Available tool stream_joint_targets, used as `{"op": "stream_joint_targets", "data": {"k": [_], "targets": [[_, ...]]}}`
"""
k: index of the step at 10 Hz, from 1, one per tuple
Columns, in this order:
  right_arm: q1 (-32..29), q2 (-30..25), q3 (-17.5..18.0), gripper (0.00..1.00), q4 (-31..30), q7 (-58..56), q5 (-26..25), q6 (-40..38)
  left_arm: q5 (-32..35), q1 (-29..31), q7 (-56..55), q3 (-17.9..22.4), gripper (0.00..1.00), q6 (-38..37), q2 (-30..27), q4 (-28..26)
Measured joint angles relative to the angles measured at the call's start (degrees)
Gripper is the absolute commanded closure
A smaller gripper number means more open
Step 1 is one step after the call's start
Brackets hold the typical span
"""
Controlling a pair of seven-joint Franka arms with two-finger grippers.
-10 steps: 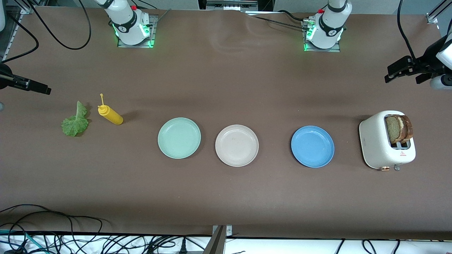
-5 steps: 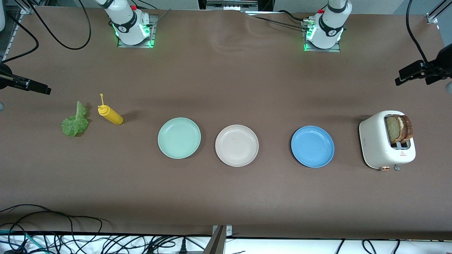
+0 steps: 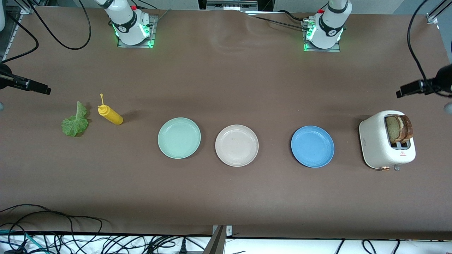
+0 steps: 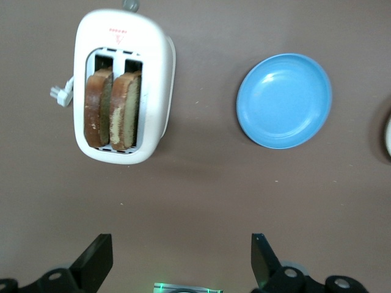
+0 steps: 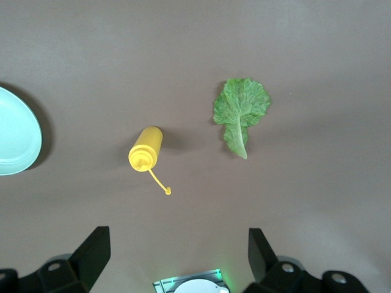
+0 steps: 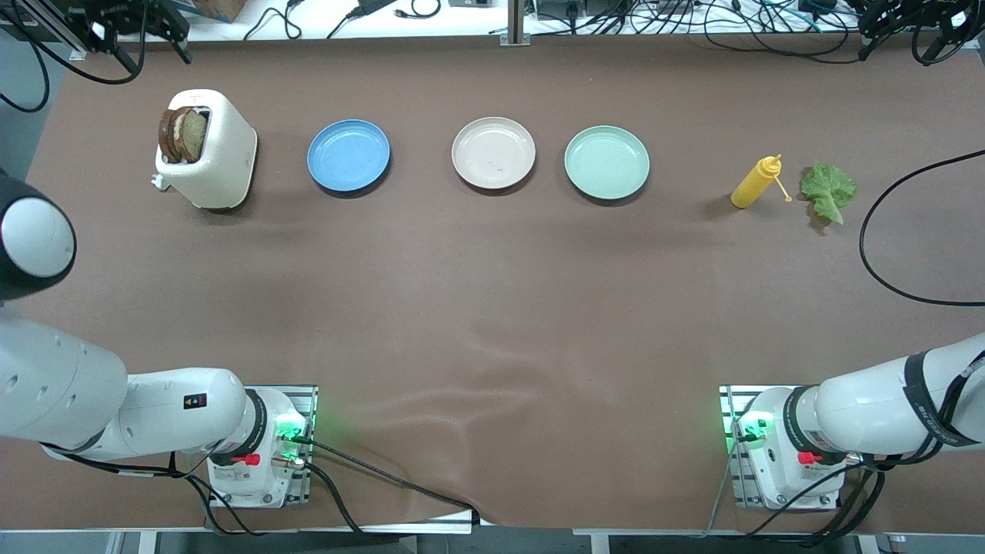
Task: Make sandwich on beige plate with both arms
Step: 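Move the left gripper down to the bread slice in the toaster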
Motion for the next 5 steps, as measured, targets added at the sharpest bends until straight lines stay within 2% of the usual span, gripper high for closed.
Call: {"op": "stream_joint_targets", "data": {"k": [2, 5], "targets": [[0.0, 0.0, 0.0, 0.00, 0.0, 0.0, 0.0, 0.0, 0.0, 2.9, 0.2, 0.0, 0.00, 0.9, 3.5, 0.2], [0.0, 0.0, 0.0, 0.00, 0.0, 0.0, 0.0, 0.0, 1.5, 3.1, 0.3, -0.5, 0.00, 3.9, 8.3, 1.2]]}}
